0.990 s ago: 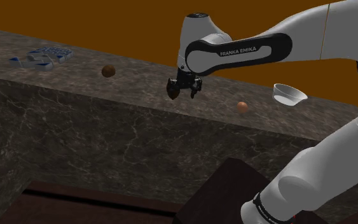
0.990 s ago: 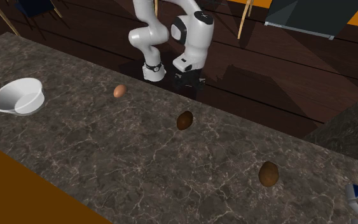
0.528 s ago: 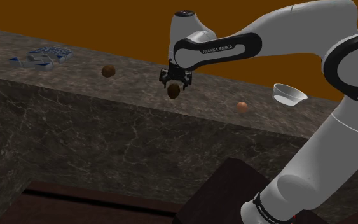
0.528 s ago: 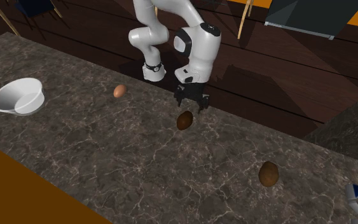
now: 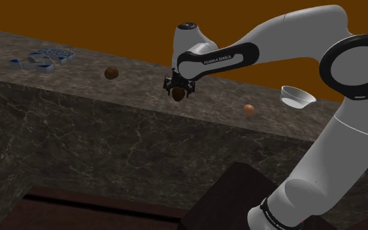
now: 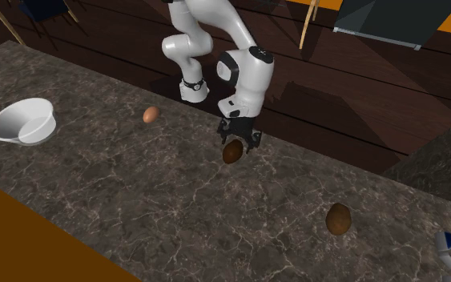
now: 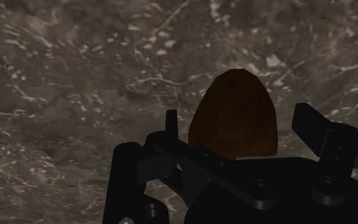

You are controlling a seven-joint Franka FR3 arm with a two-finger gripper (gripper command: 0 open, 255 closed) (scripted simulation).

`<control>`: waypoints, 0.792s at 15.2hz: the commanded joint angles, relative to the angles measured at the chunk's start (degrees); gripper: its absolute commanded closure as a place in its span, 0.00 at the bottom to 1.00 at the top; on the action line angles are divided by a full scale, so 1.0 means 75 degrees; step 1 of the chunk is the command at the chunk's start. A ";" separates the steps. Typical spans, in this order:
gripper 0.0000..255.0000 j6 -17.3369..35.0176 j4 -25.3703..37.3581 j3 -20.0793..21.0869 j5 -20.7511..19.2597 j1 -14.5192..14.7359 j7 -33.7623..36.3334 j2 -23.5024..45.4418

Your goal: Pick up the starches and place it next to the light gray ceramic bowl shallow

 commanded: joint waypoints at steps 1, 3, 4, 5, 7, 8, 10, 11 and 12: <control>0.00 0.0066 -0.0021 -0.0014 -0.0019 -0.0014 -0.0001 0.0036; 0.00 0.0066 -0.0021 -0.0014 -0.0019 -0.0013 -0.0001 0.0037; 0.00 0.0066 -0.0021 -0.0014 -0.0019 -0.0013 -0.0001 0.0037; 0.00 0.0066 -0.0021 -0.0014 -0.0019 -0.0013 -0.0001 0.0037; 0.00 0.0064 -0.0020 -0.0014 -0.0019 -0.0013 -0.0001 0.0036; 1.00 0.0064 -0.0020 -0.0014 -0.0019 -0.0013 -0.0001 0.0036; 1.00 0.0063 -0.0020 -0.0014 -0.0018 -0.0013 -0.0001 0.0036; 1.00 0.0063 -0.0019 -0.0014 -0.0019 -0.0013 -0.0001 0.0037; 1.00 0.0064 -0.0019 -0.0014 -0.0019 -0.0013 -0.0001 0.0037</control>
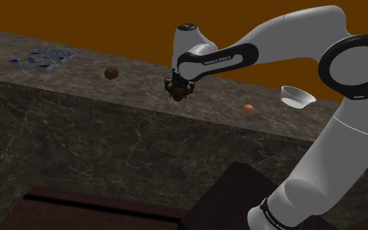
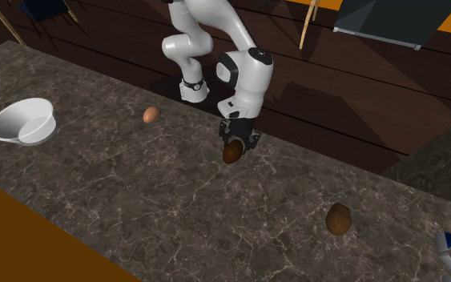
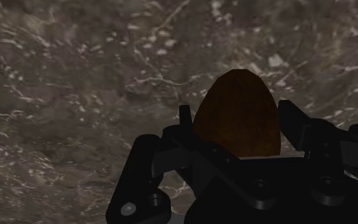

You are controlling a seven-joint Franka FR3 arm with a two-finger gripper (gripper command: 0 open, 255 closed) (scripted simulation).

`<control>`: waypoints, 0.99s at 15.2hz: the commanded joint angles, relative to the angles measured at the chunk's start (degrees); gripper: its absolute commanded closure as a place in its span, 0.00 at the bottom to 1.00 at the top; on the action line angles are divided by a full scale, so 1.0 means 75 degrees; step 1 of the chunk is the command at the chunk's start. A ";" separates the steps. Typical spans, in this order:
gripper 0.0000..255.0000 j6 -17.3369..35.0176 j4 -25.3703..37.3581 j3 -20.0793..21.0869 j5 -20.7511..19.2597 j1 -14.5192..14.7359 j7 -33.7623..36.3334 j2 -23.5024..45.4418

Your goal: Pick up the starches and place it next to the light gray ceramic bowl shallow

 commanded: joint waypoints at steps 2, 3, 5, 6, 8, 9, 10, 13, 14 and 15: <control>1.00 0.0000 0.0000 -0.0001 0.0000 0.0000 0.0000 0.0001; 1.00 0.0000 -0.0001 0.0000 0.0000 0.0000 0.0000 0.0001; 1.00 0.0002 -0.0002 -0.0001 0.0000 -0.0001 0.0000 0.0001; 1.00 -0.0086 0.0056 0.0004 0.0031 -0.0001 -0.0038 -0.0036; 1.00 -0.0264 0.0180 0.0013 0.0088 -0.0001 -0.0110 -0.0101; 1.00 -0.0354 0.0244 0.0017 0.0116 -0.0001 -0.0145 -0.0132; 1.00 -0.0444 0.0310 0.0021 0.0142 -0.0001 -0.0180 -0.0162; 1.00 -0.0717 0.0519 0.0031 0.0215 0.0001 -0.0280 -0.0241; 1.00 -0.0808 0.0593 0.0034 0.0237 0.0002 -0.0312 -0.0264; 1.00 -0.0901 0.0668 0.0037 0.0259 0.0003 -0.0344 -0.0286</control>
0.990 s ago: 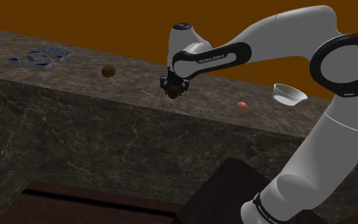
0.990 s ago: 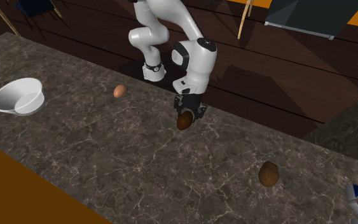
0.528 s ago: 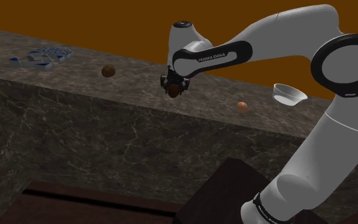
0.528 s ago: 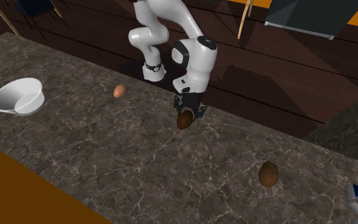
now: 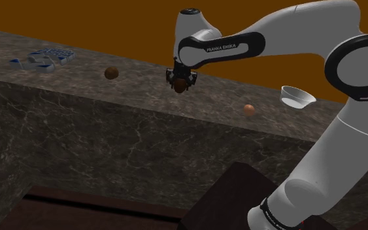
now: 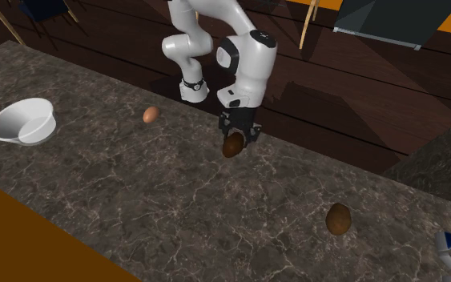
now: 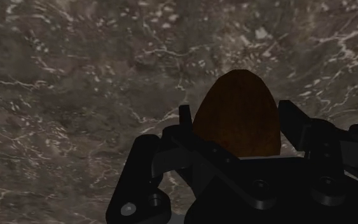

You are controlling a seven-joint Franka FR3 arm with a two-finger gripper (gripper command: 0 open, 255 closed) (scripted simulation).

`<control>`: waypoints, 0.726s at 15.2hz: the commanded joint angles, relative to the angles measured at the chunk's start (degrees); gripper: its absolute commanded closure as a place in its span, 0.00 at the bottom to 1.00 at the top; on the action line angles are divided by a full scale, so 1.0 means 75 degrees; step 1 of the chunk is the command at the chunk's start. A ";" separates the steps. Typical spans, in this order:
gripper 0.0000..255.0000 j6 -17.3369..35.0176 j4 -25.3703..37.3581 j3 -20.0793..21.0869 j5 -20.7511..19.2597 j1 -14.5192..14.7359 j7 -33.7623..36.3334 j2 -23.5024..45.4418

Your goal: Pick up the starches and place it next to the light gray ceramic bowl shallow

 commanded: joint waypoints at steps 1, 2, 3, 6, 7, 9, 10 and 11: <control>1.00 -0.0200 0.0154 0.0010 0.0047 0.0006 -0.0059 -0.0052; 1.00 -0.0294 0.0233 0.0013 0.0066 0.0008 -0.0090 -0.0070; 1.00 -0.0387 0.0314 0.0015 0.0085 0.0009 -0.0120 -0.0087; 1.00 -0.0670 0.0568 0.0023 0.0134 0.0014 -0.0206 -0.0128; 1.00 -0.0766 0.0656 0.0026 0.0149 0.0016 -0.0234 -0.0139; 1.00 -0.0958 0.0839 0.0031 0.0176 0.0021 -0.0289 -0.0154; 1.00 -0.1054 0.0934 0.0033 0.0188 0.0023 -0.0315 -0.0160; 1.00 -0.1152 0.1031 0.0036 0.0200 0.0026 -0.0341 -0.0163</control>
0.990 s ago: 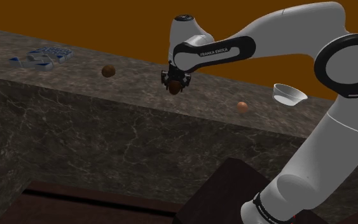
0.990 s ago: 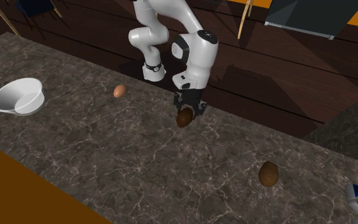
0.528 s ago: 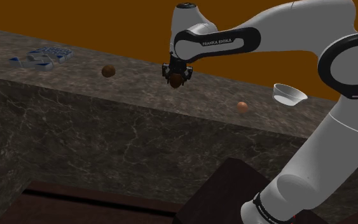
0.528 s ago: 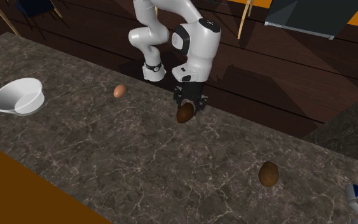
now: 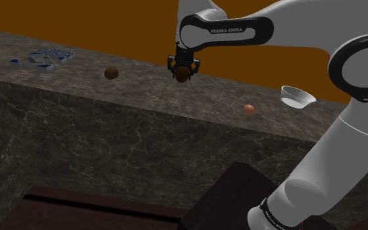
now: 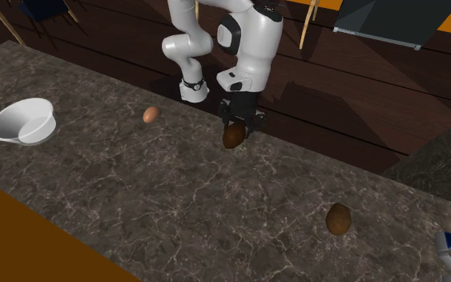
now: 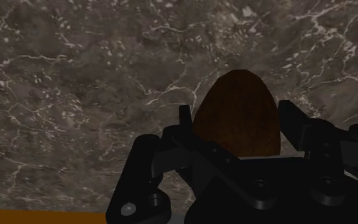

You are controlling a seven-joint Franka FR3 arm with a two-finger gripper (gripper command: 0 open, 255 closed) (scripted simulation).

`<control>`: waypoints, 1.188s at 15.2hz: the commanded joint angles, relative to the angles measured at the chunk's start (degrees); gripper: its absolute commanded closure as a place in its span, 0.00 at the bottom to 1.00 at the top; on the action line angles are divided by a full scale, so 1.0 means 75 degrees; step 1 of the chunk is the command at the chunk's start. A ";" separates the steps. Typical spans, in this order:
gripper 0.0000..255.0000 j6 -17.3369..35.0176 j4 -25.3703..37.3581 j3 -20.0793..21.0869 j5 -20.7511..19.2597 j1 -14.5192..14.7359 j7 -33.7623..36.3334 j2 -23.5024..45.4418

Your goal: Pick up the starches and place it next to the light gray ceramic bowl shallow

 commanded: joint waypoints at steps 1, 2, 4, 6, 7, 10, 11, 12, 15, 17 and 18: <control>1.00 -0.0213 0.0205 0.0000 0.0029 -0.0001 -0.0070 -0.0016; 1.00 -0.0311 0.0306 0.0003 0.0038 0.0002 -0.0095 -0.0016; 1.00 -0.0510 0.0515 0.0008 0.0054 0.0008 -0.0144 -0.0011; 1.00 -0.0711 0.0733 0.0014 0.0067 0.0015 -0.0192 0.0001; 1.00 -0.0813 0.0845 0.0017 0.0072 0.0019 -0.0215 0.0011; 1.00 -0.0697 0.0378 -0.0129 0.0226 -0.0163 -0.0545 -0.0442; 1.00 -0.0602 0.0112 -0.0211 0.0294 -0.0248 -0.0705 -0.0661; 1.00 -0.0513 -0.0142 -0.0299 0.0357 -0.0326 -0.0867 -0.0873; 1.00 -0.0281 -0.0834 -0.0585 0.0515 -0.0540 -0.1367 -0.1464; 1.00 -0.0152 -0.1241 -0.0796 0.0593 -0.0665 -0.1706 -0.1822; 1.00 -0.0094 -0.1430 -0.0906 0.0625 -0.0724 -0.1878 -0.1991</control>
